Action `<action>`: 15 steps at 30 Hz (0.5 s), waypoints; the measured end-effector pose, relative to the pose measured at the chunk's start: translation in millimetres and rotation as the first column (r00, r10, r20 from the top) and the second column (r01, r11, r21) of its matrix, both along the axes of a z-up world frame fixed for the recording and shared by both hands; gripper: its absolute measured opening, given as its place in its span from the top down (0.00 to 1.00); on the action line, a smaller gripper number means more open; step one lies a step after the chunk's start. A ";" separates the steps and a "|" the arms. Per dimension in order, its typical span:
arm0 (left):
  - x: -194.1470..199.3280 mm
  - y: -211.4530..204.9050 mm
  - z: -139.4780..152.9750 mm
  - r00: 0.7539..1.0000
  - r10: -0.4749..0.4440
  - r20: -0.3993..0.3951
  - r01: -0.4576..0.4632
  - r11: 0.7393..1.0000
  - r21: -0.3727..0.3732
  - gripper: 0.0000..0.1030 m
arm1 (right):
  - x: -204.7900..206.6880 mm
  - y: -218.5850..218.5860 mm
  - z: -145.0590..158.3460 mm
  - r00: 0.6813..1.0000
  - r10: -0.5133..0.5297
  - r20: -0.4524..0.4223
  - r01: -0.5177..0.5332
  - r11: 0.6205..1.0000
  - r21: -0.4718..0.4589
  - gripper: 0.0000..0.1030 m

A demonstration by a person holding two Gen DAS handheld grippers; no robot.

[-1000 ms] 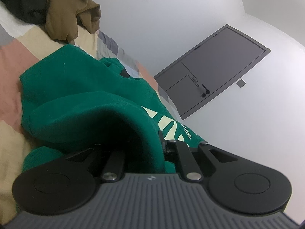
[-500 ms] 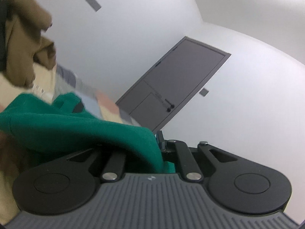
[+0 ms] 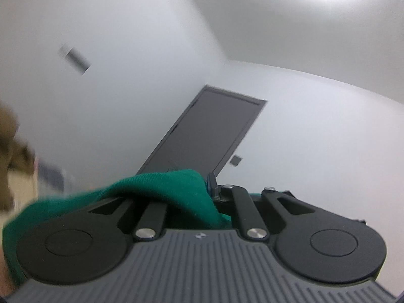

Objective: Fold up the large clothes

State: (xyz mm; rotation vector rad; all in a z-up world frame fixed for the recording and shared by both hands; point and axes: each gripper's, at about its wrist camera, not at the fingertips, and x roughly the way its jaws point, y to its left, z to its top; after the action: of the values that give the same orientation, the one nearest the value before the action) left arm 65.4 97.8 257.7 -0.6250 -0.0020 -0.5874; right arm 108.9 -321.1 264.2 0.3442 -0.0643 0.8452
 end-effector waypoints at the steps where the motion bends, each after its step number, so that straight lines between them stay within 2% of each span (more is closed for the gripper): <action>1: -7.6 -2.1 19.6 0.999 0.002 0.033 -0.003 1.000 0.017 0.90 | -3.4 -1.6 17.1 1.000 0.005 0.028 -0.005 1.000 0.003 0.91; 5: -32.8 -10.0 95.2 0.989 0.005 0.146 -0.016 0.997 0.070 0.90 | -18.1 -6.8 79.8 0.992 0.013 0.128 -0.013 1.000 0.002 0.91; 8: -40.1 -15.1 145.9 0.980 0.010 0.199 -0.031 0.994 0.104 0.89 | -23.6 -8.9 125.8 0.982 0.010 0.188 -0.012 1.000 0.011 0.91; 10: -35.2 -19.9 172.7 0.981 0.030 0.191 -0.056 0.989 0.136 0.89 | -22.1 -5.5 149.8 0.974 -0.019 0.226 0.021 1.000 -0.006 0.91; 12: -20.8 -25.7 188.8 0.986 0.052 0.158 -0.080 0.981 0.178 0.89 | -8.2 0.8 167.4 0.976 -0.052 0.213 0.057 0.998 -0.019 0.91; 15: 15.6 -34.9 189.6 0.990 0.104 0.097 -0.126 0.960 0.251 0.89 | 26.8 8.5 174.5 0.981 -0.105 0.162 0.114 0.992 -0.046 0.91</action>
State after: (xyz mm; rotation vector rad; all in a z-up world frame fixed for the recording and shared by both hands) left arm 81.0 63.0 447.4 -0.3452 -0.0392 -0.4900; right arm 135.7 -312.6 438.7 0.2184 -0.2066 0.7630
